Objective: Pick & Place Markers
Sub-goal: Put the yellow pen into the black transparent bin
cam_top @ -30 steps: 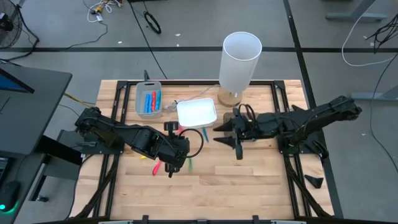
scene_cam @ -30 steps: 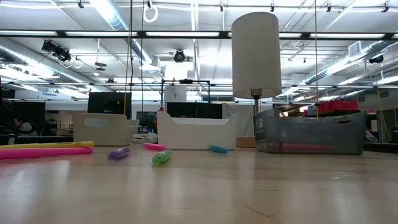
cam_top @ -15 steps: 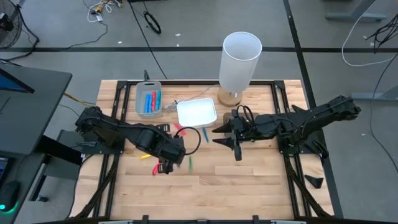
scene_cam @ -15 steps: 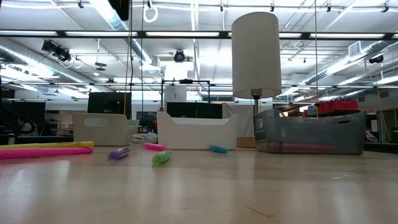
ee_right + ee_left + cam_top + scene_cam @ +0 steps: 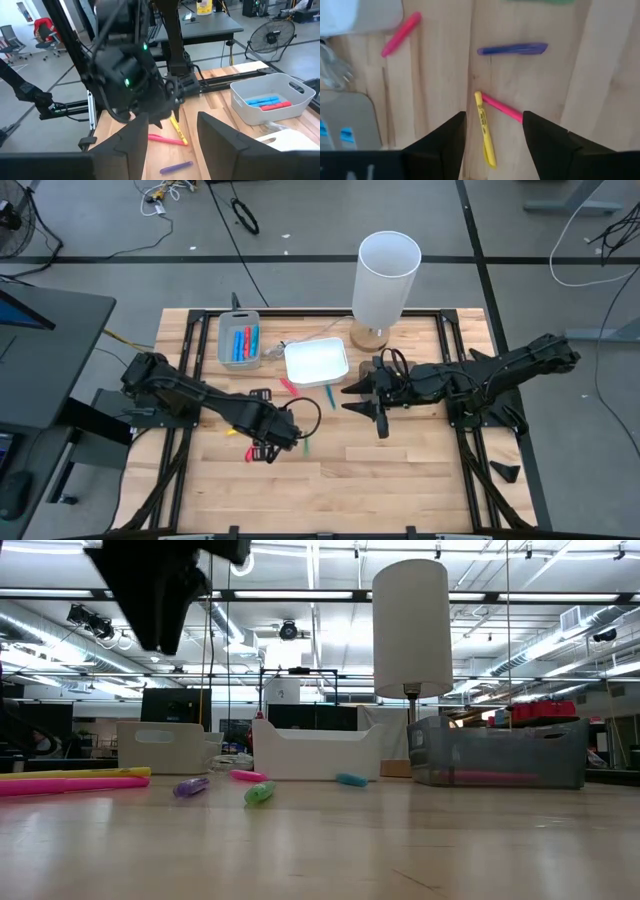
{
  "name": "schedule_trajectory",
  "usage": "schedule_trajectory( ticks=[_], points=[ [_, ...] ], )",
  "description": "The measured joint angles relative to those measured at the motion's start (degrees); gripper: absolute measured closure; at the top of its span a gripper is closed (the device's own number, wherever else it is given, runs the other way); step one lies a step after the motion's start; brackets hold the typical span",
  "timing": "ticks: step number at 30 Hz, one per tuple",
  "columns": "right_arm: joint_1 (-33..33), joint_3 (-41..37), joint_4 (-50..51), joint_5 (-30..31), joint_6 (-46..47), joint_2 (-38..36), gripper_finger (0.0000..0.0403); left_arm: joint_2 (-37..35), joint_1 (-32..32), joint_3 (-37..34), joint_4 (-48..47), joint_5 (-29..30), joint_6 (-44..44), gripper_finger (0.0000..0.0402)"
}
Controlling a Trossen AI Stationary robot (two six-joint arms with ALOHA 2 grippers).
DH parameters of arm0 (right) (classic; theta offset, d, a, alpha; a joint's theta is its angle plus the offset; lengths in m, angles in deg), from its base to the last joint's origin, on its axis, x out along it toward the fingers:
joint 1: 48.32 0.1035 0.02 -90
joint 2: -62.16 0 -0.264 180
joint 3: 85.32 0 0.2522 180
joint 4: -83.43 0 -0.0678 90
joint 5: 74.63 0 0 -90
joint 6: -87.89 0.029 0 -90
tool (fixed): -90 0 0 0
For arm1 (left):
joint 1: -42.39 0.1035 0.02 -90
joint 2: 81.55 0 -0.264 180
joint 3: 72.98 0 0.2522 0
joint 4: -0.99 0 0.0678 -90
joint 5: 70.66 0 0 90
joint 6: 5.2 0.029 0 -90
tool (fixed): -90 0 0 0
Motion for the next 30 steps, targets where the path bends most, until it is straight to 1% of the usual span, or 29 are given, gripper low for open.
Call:
schedule_trajectory(
  ticks=[5,9,13,16,23,30],
  points=[
    [0.00,-0.01,0.47,0.00,0.79,-0.02,0.0234,-2.22,-0.02,-6.82,4.18,-0.64,-1.34,0.0202],
    [0.00,-0.02,0.58,-0.02,0.79,-0.02,0.0234,-6.60,0.15,-12.34,8.83,-1.29,-2.55,0.0202],
    [0.00,-0.03,0.98,-0.02,0.79,-0.02,0.0234,-10.97,1.08,-17.49,14.62,-4.55,-2.64,0.0202],
    [0.00,-0.03,1.02,-0.02,0.79,-0.02,0.0234,-13.11,1.88,-20.81,17.12,-6.85,-2.88,0.0202],
    [0.00,-0.03,0.91,-0.02,0.81,-0.02,0.0234,-14.01,2.10,-27.32,19.99,-8.40,-3.87,0.0202],
    [0.00,-0.06,1.17,-0.09,3.31,-0.02,0.0234,-14.01,1.99,-33.66,25.64,-8.46,-3.53,0.0202]
  ],
)
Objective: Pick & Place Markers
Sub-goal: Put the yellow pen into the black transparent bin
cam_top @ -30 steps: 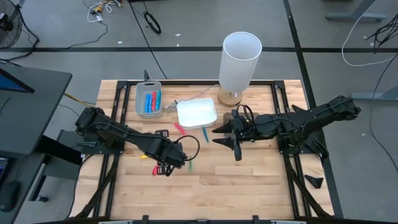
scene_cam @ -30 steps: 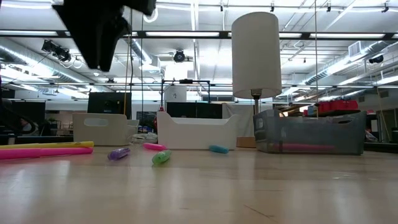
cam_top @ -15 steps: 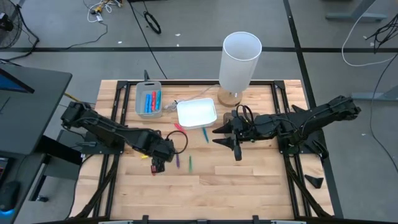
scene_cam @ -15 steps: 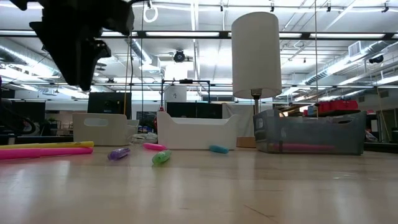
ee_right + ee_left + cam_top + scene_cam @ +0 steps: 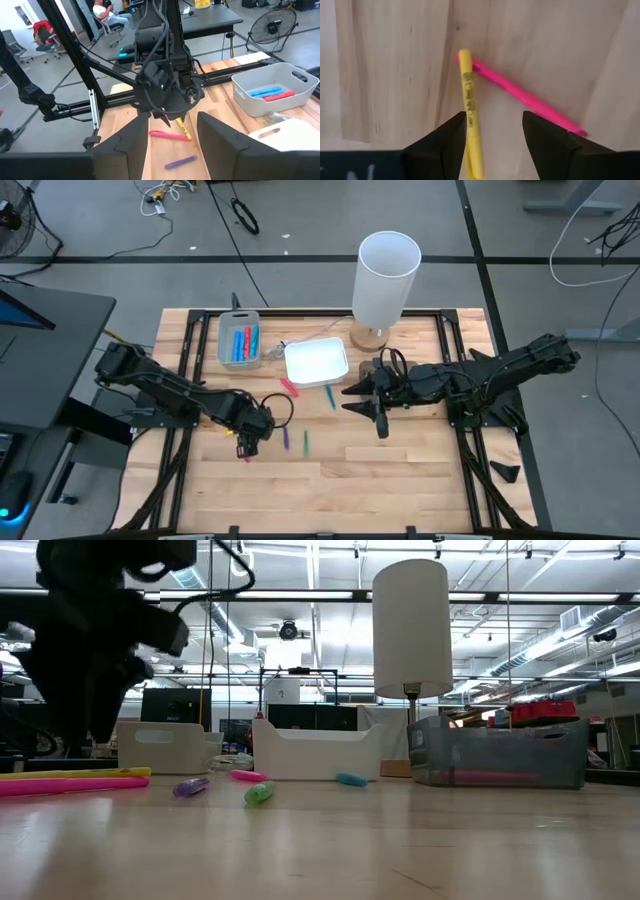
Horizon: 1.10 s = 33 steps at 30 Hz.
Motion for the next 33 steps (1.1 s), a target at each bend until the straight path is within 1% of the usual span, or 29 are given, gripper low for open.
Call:
schedule_trajectory(
  ticks=[6,10,14,20,22,26,33],
  points=[
    [0.04,0.00,0.03,0.01,0.99,0.00,0.0234,0.01,0.09,-5.73,6.54,0.19,-0.04,0.0203],
    [0.37,0.00,-0.05,0.02,1.59,0.00,0.0234,0.02,0.24,-8.46,9.27,0.97,-0.39,0.0203],
    [0.65,0.00,-0.04,0.02,1.99,0.00,0.0234,0.02,0.85,-10.48,10.74,0.46,-0.23,0.0203],
    [0.68,0.00,-0.04,0.02,1.99,0.00,0.0234,-0.14,2.78,-11.26,11.89,-2.97,2.68,0.0203],
    [0.68,0.00,-0.05,0.04,2.21,0.00,0.0234,-0.13,3.37,-11.30,12.14,-3.92,3.67,0.0209],
    [0.68,0.00,0.07,0.05,3.48,0.00,0.0234,-0.11,4.27,-11.32,12.12,-4.79,3.98,0.0246],
    [0.68,0.00,0.06,0.05,3.47,0.00,0.0234,-0.02,4.77,-11.35,11.96,-4.83,3.67,0.0347]
  ],
)
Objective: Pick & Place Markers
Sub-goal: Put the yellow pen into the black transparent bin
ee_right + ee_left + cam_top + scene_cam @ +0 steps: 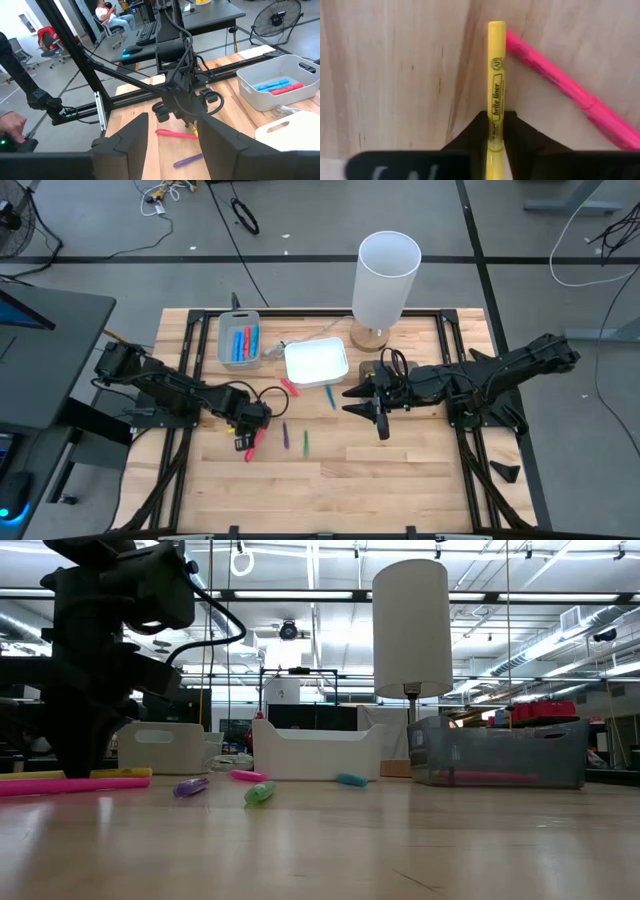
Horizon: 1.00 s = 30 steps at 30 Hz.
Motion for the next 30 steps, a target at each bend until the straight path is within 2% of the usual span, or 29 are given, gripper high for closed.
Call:
schedule_trajectory(
  ticks=[2,9,18,24,30],
  points=[
    [0.00,0.00,0.02,0.00,0.01,0.00,0.0234,0.00,0.00,0.00,0.03,-0.15,-0.38,0.0366],
    [0.02,0.00,0.02,-0.11,0.38,0.00,0.0234,-1.62,0.17,0.04,0.38,-2.19,-3.30,0.0368],
    [0.00,0.00,-0.35,-1.05,12.36,-0.04,0.0234,-10.12,0.04,0.61,-2.99,1.05,-9.26,0.0368],
    [-0.20,0.00,-2.29,-6.01,20.75,-0.04,0.0234,-12.15,-0.89,8.14,-10.73,5.28,-8.95,0.0368],
    [-0.20,0.00,-5.13,-6.66,28.87,-0.04,0.0234,-12.22,-1.62,18.79,-14.71,9.84,-4.57,0.0368]
  ],
)
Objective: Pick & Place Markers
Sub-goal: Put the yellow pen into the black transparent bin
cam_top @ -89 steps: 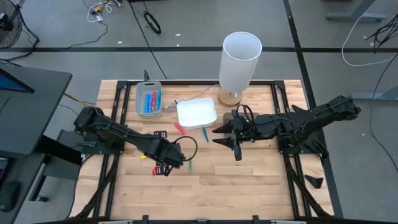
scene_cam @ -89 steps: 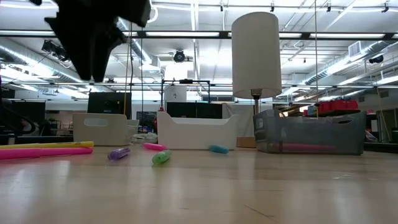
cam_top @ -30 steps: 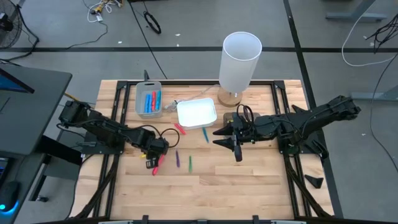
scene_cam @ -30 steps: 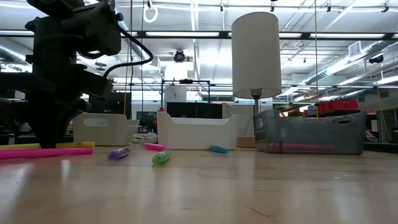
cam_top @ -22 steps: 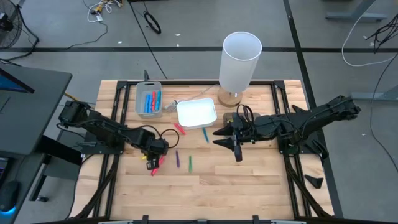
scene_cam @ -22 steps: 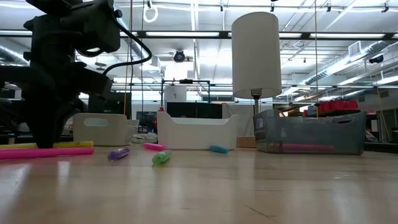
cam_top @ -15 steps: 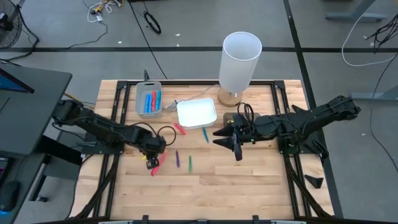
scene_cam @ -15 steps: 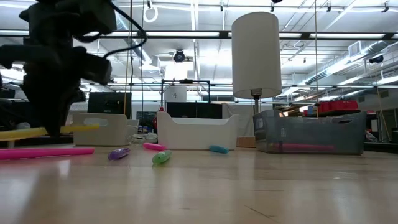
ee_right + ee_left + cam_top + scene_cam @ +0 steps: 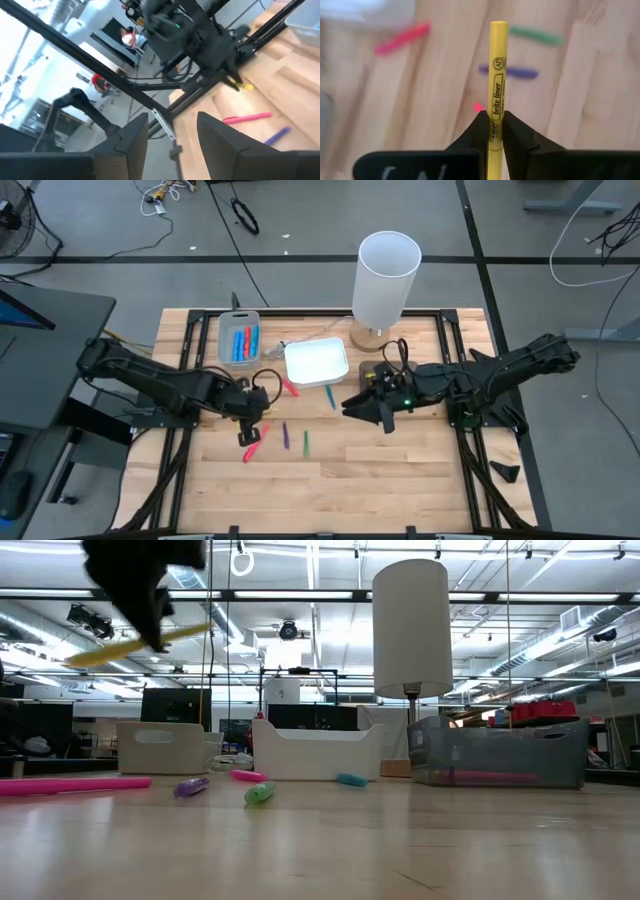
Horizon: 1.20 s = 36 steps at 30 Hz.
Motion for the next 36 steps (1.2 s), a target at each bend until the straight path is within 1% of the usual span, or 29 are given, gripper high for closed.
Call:
schedule_trajectory(
  ticks=[4,8,11,14,19,23,26,29,33,36],
  points=[
    [-0.02,0.00,-0.59,-0.99,5.35,0.00,0.0234,0.00,0.02,6.60,-3.53,4.47,4.70,0.0368],
    [-0.04,0.00,-0.61,-1.02,13.77,0.00,0.0234,0.00,0.02,11.72,-3.87,8.41,10.76,0.0368],
    [-0.07,0.00,-0.61,-1.02,20.72,0.00,0.0234,0.01,0.02,14.62,-3.85,11.11,15.50,0.0368],
    [-0.07,0.00,-0.59,-1.24,27.73,0.00,0.0234,0.11,0.02,16.69,-3.73,13.81,22.19,0.0368],
    [-0.20,0.00,-0.61,-4.18,38.35,0.00,0.0234,0.13,0.02,17.71,-1.47,19.18,33.04,0.0368],
    [-0.20,0.00,-0.76,-8.23,45.22,0.00,0.0234,0.20,-0.67,17.71,1.00,27.64,41.46,0.0368],
    [-0.20,0.00,-0.79,-11.18,47.03,0.00,0.0234,0.82,-1.12,17.69,2.78,34.06,48.05,0.0368],
    [-0.20,0.00,-0.82,-12.78,49.57,0.02,0.0234,1.82,-1.39,17.73,5.67,38.94,54.24,0.0368],
    [-0.71,0.00,-0.75,-13.63,51.20,0.02,0.0234,4.45,-1.96,17.71,11.14,44.31,65.73,0.0368],
    [-1.52,0.00,-0.76,-14.81,52.86,0.03,0.0234,6.82,-2.19,17.71,17.13,46.80,75.00,0.0368]
  ],
)
